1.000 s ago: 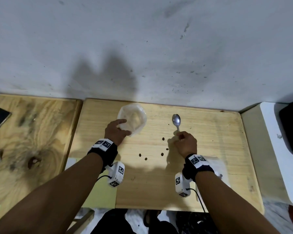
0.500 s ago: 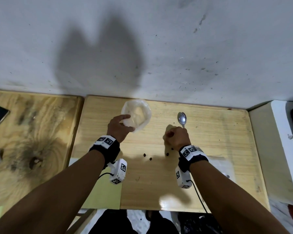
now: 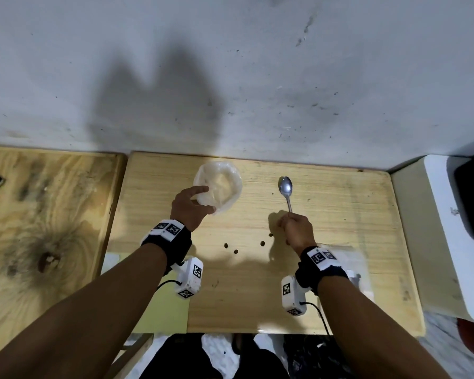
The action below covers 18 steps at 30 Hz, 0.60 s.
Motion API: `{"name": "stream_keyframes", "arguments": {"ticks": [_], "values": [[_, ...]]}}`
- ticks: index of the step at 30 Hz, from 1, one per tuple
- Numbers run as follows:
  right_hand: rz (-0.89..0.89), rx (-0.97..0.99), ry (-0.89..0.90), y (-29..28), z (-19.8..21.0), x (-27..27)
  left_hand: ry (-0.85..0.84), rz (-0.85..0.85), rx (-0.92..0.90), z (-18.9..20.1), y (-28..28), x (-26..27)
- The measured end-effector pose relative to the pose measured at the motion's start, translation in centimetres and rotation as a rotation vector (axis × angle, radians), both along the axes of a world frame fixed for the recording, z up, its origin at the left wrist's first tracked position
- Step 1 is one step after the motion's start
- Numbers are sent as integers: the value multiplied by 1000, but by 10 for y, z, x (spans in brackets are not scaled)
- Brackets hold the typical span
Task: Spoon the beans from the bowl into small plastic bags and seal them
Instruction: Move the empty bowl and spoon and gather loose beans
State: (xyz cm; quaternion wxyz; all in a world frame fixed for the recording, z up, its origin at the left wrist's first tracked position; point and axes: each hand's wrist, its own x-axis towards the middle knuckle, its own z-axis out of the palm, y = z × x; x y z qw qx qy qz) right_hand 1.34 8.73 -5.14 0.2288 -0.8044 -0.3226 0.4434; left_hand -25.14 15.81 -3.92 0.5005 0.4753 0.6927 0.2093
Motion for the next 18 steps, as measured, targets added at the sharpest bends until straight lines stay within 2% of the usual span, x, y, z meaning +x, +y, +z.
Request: {"name": "stream_keyframes", "arguments": {"ticks": [3, 6, 11, 18], "values": [[193, 42, -136, -9, 5, -1, -8, 4, -1, -1, -6, 1], [314, 59, -183, -17, -1, -3, -8, 6, 1, -2, -12, 1], [411, 116, -279, -23, -10, -5, -10, 5, 15, -3, -21, -1], [500, 79, -271, -27, -8, -6, -14, 26, 31, -3, -31, -6]]}}
